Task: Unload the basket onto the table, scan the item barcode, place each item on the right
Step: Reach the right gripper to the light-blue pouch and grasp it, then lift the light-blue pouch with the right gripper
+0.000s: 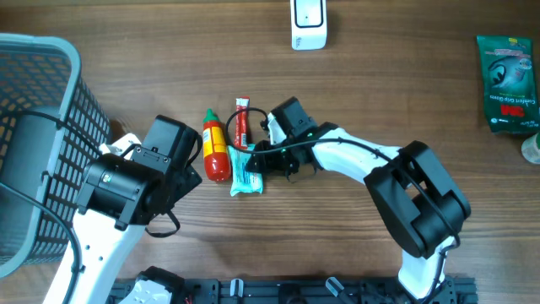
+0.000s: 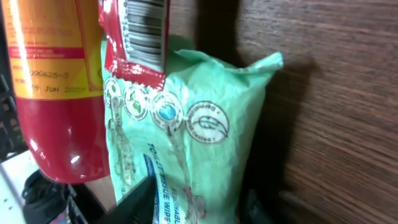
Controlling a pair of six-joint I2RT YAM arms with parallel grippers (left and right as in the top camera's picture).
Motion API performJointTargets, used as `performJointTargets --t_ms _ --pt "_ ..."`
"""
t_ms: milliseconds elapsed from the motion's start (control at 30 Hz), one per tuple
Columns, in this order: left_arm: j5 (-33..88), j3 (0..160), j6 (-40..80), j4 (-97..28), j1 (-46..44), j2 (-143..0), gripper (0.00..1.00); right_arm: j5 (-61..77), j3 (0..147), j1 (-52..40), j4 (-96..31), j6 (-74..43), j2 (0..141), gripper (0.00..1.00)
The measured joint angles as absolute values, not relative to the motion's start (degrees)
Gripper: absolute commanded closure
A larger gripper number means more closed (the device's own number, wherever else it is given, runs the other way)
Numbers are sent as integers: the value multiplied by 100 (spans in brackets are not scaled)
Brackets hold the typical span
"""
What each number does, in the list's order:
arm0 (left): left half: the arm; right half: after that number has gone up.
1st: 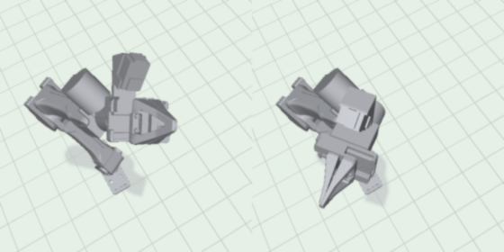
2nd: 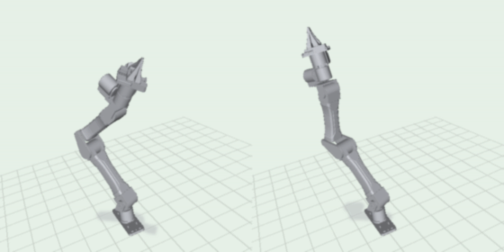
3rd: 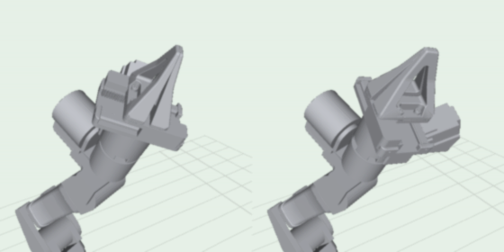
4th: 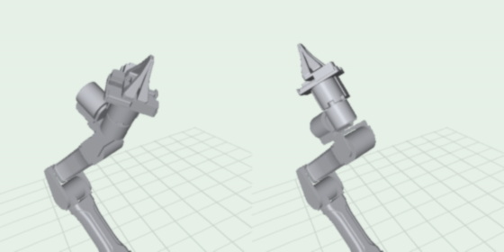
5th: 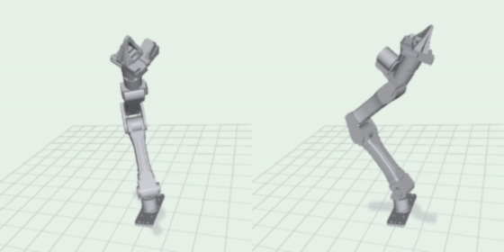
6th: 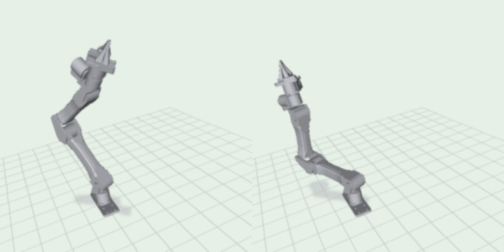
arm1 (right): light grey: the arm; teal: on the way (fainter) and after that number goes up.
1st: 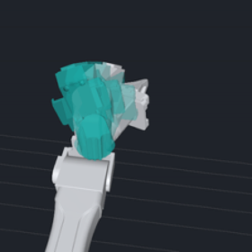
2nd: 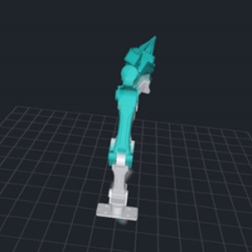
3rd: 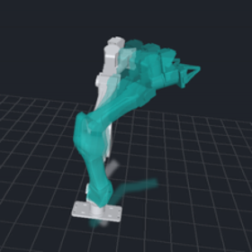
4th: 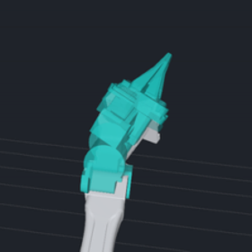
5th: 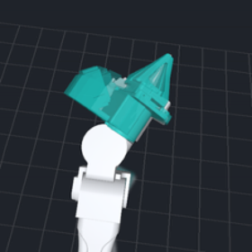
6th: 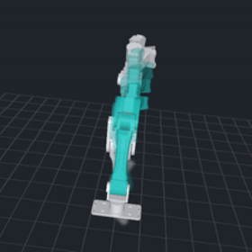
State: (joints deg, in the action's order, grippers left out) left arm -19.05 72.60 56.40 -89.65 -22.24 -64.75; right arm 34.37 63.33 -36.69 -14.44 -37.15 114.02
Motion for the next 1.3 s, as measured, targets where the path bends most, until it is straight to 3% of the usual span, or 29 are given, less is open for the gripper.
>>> performJointTargets --t_ms 33,67,100,133,367,700,967,1300 --pt "-1905 7260 5640 -8962 -2224 -6477 0 3413 6326 -3717 -1404 -3771 11413 68" --pt "-1905 7260 5640 -8962 -2224 -6477 0 3398 6322 -3758 -1352 -3813 11430 75" --pt "-1905 7260 5640 -8962 -2224 -6477 0 3402 6322 -3828 -1249 -3889 11474 94" --pt "-1905 7260 5640 -8962 -2224 -6477 0 3415 6324 -3874 -1142 -3981 11520 96" --pt "-1905 7260 5640 -8962 -2224 -6475 0 3778 6348 -3837 -1096 -4416 11627 96" --pt "-1905 7260 5640 -8965 -2224 -6477 0 4893 6228 -2676 -3662 -5787 10414 96" --pt "-1905 7260 5640 -8962 -2224 -6477 0 6521 6228 -2443 -3822 -6735 9963 96" --pt "-1905 7260 5640 -8962 -2224 -6475 0 8403 6228 -2443 -3684 -7008 9963 96"
